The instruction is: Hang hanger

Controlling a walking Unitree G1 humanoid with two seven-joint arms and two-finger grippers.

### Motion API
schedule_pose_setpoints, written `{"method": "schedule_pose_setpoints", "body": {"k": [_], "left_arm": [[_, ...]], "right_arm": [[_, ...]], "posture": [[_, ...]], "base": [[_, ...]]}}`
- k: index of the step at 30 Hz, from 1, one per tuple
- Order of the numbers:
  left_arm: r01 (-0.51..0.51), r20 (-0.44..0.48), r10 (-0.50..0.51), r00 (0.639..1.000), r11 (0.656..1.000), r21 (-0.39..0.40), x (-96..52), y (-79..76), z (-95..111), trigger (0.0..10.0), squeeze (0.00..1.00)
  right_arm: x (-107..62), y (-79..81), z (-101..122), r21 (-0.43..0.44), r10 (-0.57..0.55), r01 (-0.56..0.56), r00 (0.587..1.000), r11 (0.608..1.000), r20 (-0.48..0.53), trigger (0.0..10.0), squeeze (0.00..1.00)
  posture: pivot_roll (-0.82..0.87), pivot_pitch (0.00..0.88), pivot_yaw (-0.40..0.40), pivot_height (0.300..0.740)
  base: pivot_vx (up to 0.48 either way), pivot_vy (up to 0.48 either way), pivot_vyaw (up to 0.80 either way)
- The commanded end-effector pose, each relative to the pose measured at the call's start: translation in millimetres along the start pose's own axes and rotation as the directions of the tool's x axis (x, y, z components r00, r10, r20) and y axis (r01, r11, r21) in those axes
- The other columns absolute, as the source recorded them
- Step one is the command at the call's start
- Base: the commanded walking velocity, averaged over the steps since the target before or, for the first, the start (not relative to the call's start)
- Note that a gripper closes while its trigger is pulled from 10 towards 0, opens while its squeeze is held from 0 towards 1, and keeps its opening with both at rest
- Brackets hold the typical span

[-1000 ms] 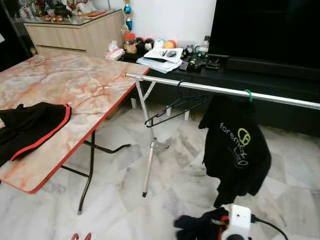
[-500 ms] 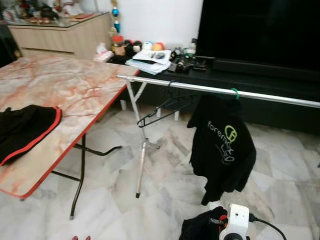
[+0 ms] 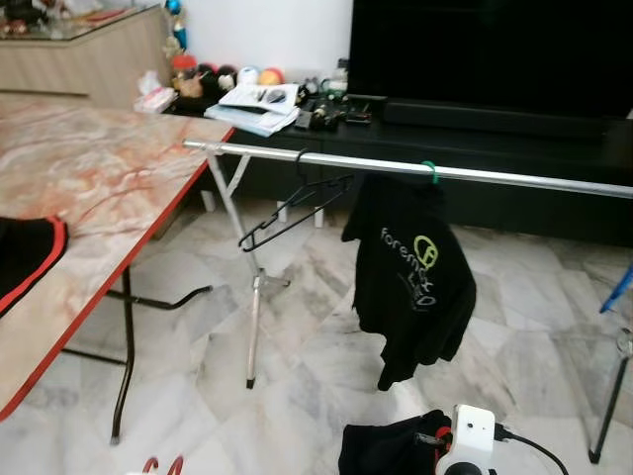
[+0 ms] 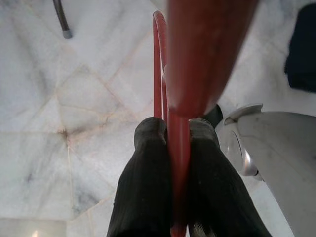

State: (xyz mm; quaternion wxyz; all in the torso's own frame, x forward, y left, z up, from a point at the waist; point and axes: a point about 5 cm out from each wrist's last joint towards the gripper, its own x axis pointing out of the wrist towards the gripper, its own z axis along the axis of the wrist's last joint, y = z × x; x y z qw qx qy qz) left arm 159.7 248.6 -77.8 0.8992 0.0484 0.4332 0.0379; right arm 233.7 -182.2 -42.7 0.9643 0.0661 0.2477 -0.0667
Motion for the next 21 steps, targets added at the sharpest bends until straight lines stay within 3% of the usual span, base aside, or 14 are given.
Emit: {"method": "schedule_pose_setpoints", "body": {"k": [1,9,19,21], "left_arm": [[-0.007,-0.036,0.007,0.999,1.0,-0.004,-3.3,3.5,-10.5,10.0,0.0],[-0.007,-0.034,0.007,0.999,1.0,0.001,-3.3,4.5,-9.7,10.0,0.0],[-0.011,-0.034,0.011,0.999,1.0,-0.005,-5.1,6.9,-13.4,10.0,0.0],[-0.011,-0.036,0.011,0.999,1.0,-0.001,-5.2,7.0,-13.7,10.0,0.0]], "right_arm": [[0.4,3.9,2.2,0.01,0.006,-0.007,1.0,1.0,0.022,10.0,0.0],[0.4,3.8,1.3,0.019,0.004,-0.004,1.0,1.0,0.012,10.0,0.0],[0.6,3.0,1.2,0.017,0.0,0.0,1.0,1.0,0.008,10.0,0.0],[0.5,3.1,1.8,0.015,-0.002,0.001,1.0,1.0,0.015,10.0,0.0]], "posture": [[0.05,0.06,0.039,0.74],[0.05,0.06,0.039,0.74],[0.05,0.06,0.039,0.74],[0.05,0.061,0.039,0.74]], "base": [[0.0,0.375,0.0],[0.0,0.337,0.0],[0.0,0.085,-0.75],[0.0,0.0,0.0]]}}
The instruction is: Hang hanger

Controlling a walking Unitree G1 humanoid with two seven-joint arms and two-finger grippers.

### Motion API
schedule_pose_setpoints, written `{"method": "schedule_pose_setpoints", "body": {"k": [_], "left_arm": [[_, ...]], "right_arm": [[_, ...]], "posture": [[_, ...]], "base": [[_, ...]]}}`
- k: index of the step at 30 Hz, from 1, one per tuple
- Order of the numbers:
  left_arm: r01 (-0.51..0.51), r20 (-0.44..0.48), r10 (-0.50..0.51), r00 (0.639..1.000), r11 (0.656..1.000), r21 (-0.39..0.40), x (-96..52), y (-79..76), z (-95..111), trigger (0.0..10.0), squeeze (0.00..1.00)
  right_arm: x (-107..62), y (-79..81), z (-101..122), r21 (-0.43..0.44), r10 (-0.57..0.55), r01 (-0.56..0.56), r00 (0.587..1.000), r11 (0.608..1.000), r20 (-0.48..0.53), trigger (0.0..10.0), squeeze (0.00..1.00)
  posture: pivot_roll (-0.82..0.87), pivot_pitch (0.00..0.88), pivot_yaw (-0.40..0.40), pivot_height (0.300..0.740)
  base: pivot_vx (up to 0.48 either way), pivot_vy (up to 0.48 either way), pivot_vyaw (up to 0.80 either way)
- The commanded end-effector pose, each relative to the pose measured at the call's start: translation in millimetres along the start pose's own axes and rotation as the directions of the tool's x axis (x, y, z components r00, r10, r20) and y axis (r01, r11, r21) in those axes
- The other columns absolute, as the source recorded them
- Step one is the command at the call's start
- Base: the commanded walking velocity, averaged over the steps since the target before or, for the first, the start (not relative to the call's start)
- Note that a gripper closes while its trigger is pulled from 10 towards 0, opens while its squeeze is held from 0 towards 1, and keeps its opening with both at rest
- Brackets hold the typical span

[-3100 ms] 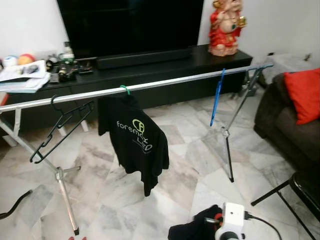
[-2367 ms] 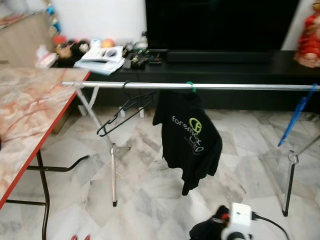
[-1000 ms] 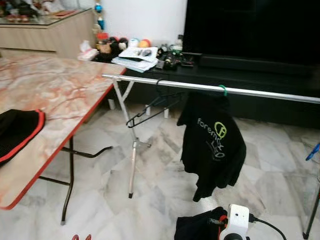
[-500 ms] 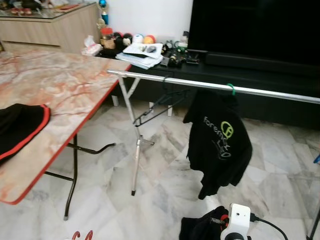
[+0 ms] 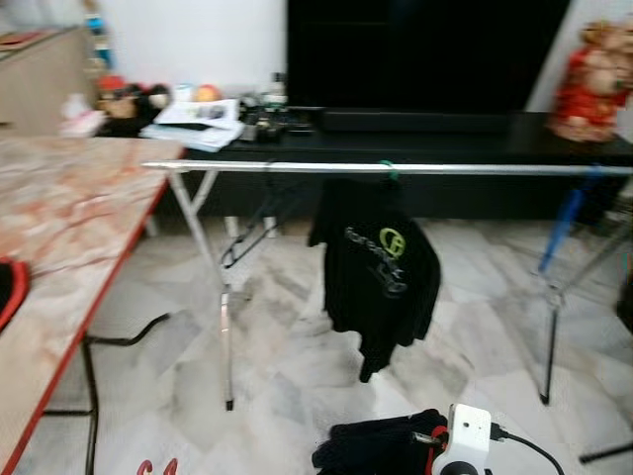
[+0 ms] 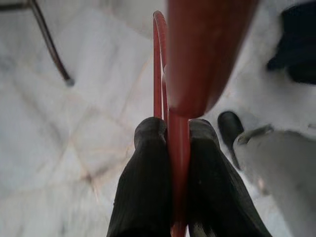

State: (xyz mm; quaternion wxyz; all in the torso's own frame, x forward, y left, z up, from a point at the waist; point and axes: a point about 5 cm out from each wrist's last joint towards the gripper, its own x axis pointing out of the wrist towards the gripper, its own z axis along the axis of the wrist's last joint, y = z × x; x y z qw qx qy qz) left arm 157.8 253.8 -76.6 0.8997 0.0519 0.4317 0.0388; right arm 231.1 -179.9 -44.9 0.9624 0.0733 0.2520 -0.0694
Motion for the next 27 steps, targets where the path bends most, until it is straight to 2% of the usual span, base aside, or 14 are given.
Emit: {"method": "schedule_pose_setpoints", "body": {"k": [1,24,27], "left_arm": [[-0.007,-0.039,0.006,0.999,1.0,-0.005,-3.8,1.7,-12.8,10.0,0.0],[-0.005,-0.046,0.004,0.999,1.0,-0.019,-2.7,-1.7,-12.4,10.0,0.0],[-0.01,-0.052,0.009,0.999,1.0,-0.023,-3.4,0.0,-13.8,10.0,0.0]], "right_arm": [[2.0,1.4,5.7,0.001,0.0,0.0,1.0,1.0,0.027,10.0,0.0],[1.9,-0.4,6.0,0.003,-0.007,0.007,1.0,1.0,0.029,10.0,0.0],[1.8,-0.7,6.0,0.004,-0.009,0.009,1.0,1.0,0.029,10.0,0.0]], "posture": [[0.05,0.06,0.039,0.74],[0.05,0.062,0.039,0.74],[0.05,0.062,0.039,0.74]], "base": [[0.0,0.0,0.0],[0.0,0.0,0.0],[0.0,0.311,0.0]]}}
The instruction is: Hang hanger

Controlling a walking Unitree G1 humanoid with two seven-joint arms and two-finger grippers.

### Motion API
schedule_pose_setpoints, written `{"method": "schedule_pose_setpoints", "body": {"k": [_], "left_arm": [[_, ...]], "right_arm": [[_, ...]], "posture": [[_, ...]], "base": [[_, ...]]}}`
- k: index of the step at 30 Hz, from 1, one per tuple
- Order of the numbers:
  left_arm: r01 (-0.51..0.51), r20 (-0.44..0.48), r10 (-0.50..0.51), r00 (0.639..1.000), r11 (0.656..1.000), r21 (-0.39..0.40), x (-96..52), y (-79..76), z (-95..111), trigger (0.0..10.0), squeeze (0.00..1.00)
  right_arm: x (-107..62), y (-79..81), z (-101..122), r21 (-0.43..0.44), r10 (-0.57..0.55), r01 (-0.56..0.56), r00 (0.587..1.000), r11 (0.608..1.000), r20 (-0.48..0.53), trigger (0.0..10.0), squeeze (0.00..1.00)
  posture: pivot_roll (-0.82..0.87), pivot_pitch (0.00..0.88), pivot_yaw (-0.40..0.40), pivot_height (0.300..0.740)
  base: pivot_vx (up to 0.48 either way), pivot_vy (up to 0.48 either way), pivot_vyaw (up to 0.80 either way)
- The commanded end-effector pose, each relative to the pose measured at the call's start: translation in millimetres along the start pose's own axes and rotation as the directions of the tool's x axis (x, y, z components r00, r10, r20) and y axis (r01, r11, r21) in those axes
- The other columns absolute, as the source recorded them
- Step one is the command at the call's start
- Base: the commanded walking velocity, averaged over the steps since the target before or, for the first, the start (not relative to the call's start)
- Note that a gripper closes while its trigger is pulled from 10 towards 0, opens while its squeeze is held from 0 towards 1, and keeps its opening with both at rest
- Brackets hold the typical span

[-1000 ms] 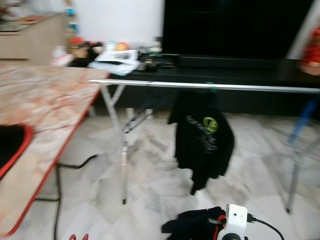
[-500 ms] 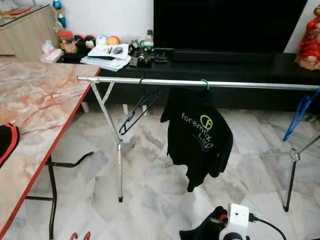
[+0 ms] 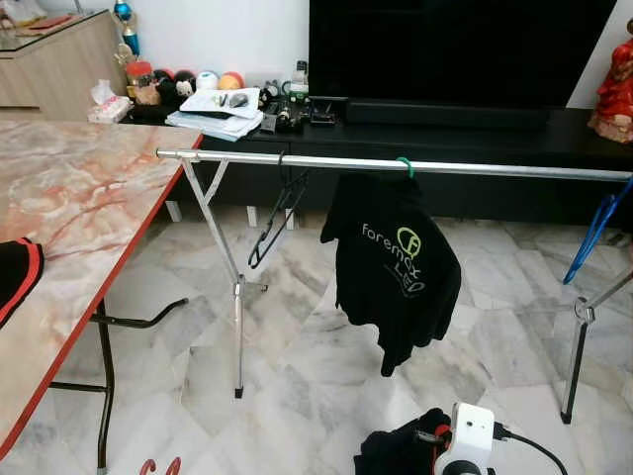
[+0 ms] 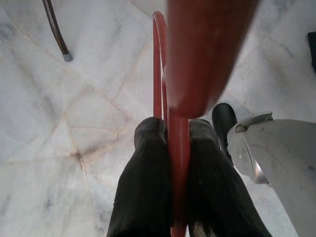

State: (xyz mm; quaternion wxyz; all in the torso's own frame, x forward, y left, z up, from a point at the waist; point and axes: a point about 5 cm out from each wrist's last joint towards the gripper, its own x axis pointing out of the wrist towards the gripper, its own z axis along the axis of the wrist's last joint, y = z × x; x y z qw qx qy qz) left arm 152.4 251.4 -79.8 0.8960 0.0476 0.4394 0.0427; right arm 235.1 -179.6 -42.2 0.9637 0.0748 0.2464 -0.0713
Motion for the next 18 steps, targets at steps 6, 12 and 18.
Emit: {"method": "schedule_pose_setpoints", "body": {"k": [6,12,18], "left_arm": [[-0.01,-0.038,0.01,0.999,1.0,-0.011,-2.8,5.1,-9.0,10.0,0.0],[-0.012,-0.042,0.011,0.999,1.0,-0.009,-3.6,7.0,-10.6,10.0,0.0],[-0.009,-0.042,0.009,0.999,1.0,0.006,-4.4,8.3,-11.6,10.0,0.0]], "right_arm": [[-0.2,-1.6,1.4,0.003,-0.006,0.006,1.0,1.0,0.013,10.0,0.0],[-0.2,-1.2,1.5,0.0,-0.003,0.003,1.0,1.0,0.015,10.0,0.0],[-0.3,-1.2,1.5,-0.002,-0.005,0.005,1.0,1.0,0.017,10.0,0.0]], "posture": [[0.05,0.062,0.04,0.74],[0.05,0.062,0.04,0.74],[0.05,0.062,0.04,0.74]], "base": [[0.0,0.48,-0.27],[0.0,0.48,-0.64],[0.0,0.213,0.0]]}}
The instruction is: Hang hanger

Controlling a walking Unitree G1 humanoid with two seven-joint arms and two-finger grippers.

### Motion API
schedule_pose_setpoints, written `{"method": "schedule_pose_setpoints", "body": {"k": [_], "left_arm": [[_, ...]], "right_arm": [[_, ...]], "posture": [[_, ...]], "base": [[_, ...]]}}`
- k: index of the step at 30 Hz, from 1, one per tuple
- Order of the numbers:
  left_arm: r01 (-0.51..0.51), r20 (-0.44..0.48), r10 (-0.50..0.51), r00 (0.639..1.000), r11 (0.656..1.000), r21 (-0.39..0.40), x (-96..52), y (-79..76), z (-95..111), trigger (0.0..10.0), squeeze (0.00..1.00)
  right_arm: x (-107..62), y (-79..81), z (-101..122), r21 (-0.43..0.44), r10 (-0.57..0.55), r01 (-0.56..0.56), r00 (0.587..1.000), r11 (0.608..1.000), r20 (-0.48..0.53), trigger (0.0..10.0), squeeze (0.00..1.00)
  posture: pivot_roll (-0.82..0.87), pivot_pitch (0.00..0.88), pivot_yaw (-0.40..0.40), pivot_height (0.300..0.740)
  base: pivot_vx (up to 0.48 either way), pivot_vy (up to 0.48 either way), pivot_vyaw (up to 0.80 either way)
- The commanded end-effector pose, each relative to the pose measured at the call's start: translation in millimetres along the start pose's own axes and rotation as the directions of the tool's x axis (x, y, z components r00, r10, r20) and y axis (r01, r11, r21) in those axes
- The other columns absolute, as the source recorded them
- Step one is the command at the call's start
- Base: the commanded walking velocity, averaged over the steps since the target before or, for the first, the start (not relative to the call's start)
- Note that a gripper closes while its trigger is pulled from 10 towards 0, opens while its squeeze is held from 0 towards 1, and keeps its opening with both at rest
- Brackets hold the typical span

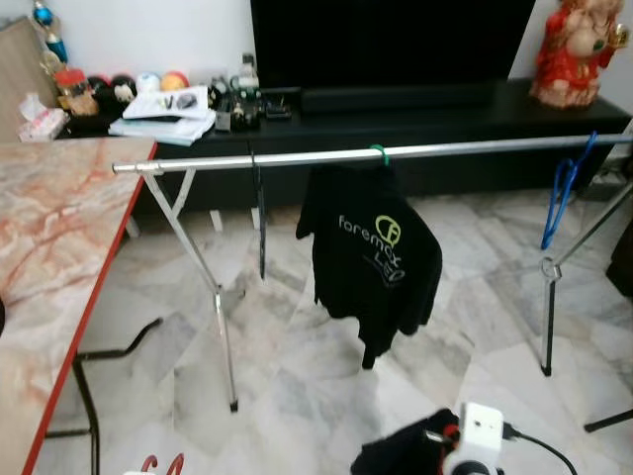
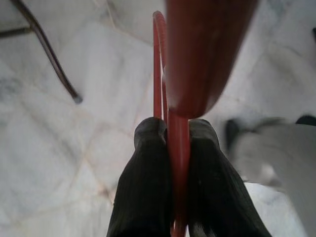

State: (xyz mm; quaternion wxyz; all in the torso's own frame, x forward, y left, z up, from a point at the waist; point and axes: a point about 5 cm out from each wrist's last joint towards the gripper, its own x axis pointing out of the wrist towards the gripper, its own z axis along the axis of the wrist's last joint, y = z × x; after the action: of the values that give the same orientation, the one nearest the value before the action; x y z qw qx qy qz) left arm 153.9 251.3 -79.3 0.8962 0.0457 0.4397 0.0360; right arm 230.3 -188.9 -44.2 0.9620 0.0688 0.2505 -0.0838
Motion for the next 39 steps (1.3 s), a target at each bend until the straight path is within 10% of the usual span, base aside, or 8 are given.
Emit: {"method": "schedule_pose_setpoints", "body": {"k": [1,39], "left_arm": [[-0.023,-0.042,0.023,0.999,1.0,0.003,-5.0,8.4,-13.2,10.0,0.0],[-0.015,-0.043,0.015,0.999,1.0,0.001,-3.7,3.2,-12.4,10.0,0.0]], "right_arm": [[1.6,8.9,3.8,0.004,0.023,-0.023,0.999,1.0,0.023,10.0,0.0],[2.0,10.0,4.6,0.003,0.024,-0.024,0.999,1.0,0.027,10.0,0.0]], "posture": [[0.05,0.062,0.04,0.74],[0.05,0.061,0.043,0.74]], "base": [[0.0,0.0,0.0],[-0.026,0.0,0.0]]}}
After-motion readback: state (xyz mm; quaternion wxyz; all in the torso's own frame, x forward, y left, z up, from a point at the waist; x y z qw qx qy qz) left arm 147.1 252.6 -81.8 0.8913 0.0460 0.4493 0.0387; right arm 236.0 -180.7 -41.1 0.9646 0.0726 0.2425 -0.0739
